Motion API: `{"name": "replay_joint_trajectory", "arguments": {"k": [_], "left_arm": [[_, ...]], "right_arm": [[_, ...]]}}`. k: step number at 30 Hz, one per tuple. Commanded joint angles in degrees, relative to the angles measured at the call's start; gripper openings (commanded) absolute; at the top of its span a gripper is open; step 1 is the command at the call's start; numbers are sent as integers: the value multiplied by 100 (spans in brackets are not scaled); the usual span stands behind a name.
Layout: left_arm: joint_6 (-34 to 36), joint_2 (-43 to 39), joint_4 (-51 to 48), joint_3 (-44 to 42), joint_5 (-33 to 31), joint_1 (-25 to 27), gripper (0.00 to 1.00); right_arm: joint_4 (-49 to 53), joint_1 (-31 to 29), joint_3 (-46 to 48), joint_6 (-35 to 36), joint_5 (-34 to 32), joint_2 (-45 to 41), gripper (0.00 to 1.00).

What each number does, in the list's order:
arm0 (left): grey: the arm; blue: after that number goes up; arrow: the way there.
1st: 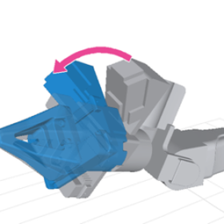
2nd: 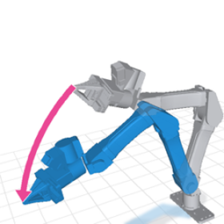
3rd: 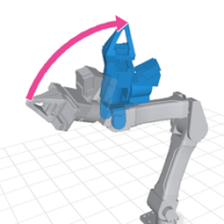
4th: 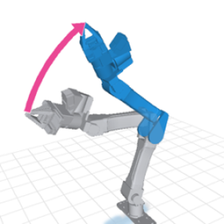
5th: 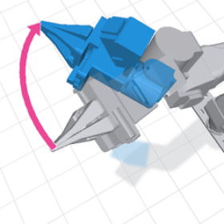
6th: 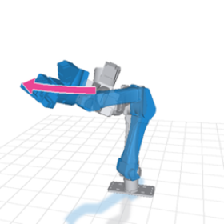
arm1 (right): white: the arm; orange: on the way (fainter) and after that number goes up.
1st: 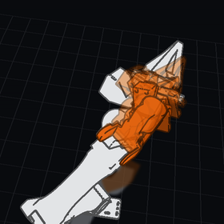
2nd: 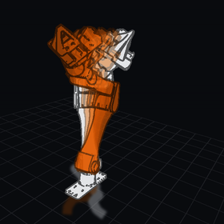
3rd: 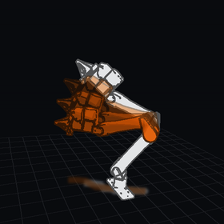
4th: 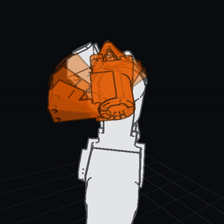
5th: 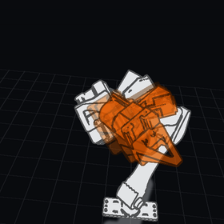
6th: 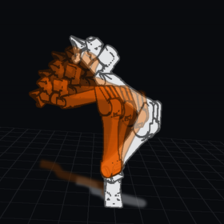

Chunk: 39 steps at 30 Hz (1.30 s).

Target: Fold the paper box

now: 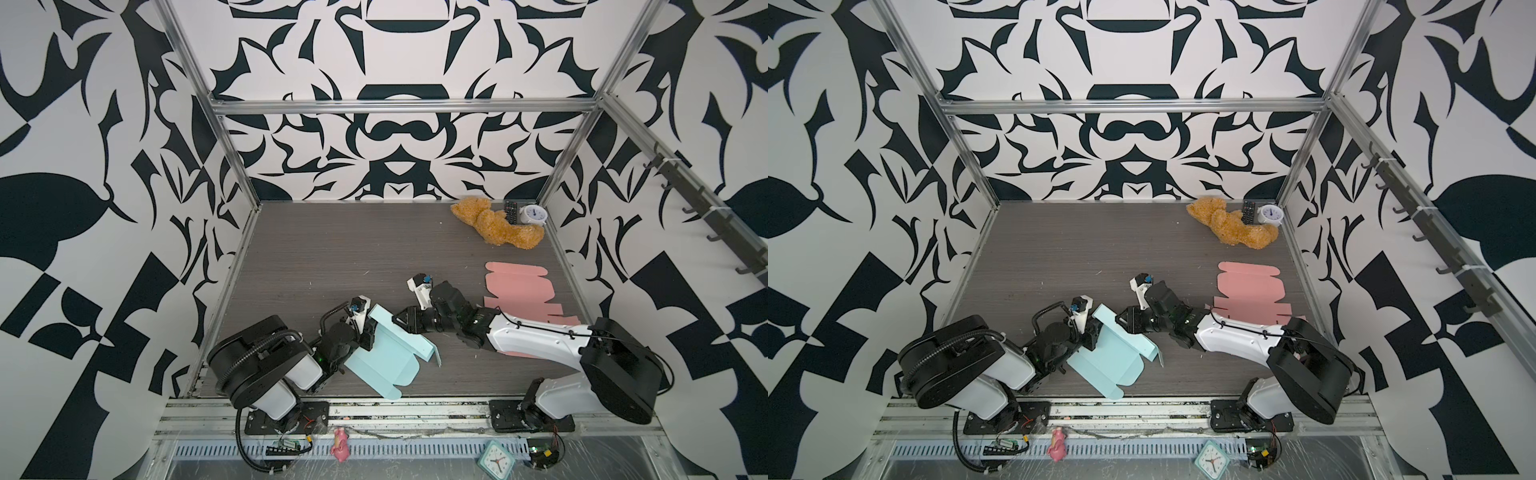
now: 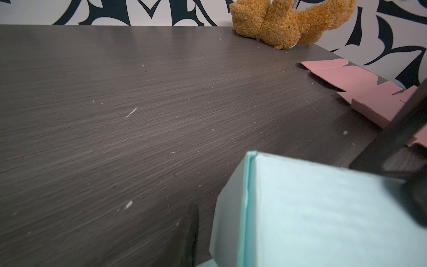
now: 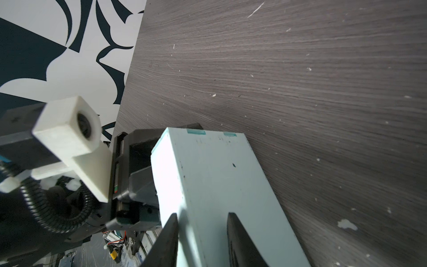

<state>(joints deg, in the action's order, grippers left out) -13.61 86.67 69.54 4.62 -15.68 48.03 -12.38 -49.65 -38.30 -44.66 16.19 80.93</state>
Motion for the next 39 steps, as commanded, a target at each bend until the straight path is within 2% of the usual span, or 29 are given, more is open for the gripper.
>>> {"name": "replay_joint_trajectory", "arguments": {"k": [1, 6, 12, 17, 21, 25, 39], "left_arm": [[46, -337, -234, 42, -84, 22, 34], [53, -823, -971, 179, -114, 31, 23], [57, -886, -1019, 174, -117, 40, 15], [75, -889, -1021, 188, -146, 81, 13], [73, -959, -1030, 188, -164, 101, 13], [72, -992, -1064, 206, -172, 142, 12], [-39, -1032, -1426, 342, -396, 181, 11]], "right_arm": [[164, -32, -126, 65, -167, -85, 37], [139, -32, -130, 39, -151, -86, 37], [73, -34, -138, -27, -6, -108, 37], [-451, 31, -87, -442, 702, -55, 38], [-594, 36, -135, -696, 1038, -27, 39], [-1160, 39, -52, -1158, 1298, 27, 39], [-2100, -56, 92, -1945, 1580, 67, 39]]}}
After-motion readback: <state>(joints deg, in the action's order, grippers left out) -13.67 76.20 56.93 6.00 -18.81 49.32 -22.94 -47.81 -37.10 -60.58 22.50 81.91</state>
